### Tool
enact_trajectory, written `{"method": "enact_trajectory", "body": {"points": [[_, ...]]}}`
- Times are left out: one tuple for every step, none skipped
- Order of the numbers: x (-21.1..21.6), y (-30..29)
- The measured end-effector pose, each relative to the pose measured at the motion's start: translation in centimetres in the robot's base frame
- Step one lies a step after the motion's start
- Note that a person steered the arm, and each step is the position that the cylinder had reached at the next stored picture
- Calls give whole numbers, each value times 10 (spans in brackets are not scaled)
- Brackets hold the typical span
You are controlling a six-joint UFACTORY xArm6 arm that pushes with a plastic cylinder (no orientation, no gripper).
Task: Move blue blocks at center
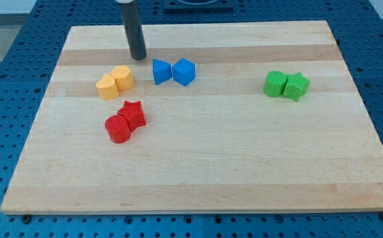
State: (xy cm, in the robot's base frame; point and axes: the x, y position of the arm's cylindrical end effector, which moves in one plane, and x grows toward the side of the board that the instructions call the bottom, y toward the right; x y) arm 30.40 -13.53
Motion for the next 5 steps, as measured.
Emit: {"method": "enact_trajectory", "body": {"points": [[14, 0], [14, 14], [19, 41], [34, 60], [41, 83]]}}
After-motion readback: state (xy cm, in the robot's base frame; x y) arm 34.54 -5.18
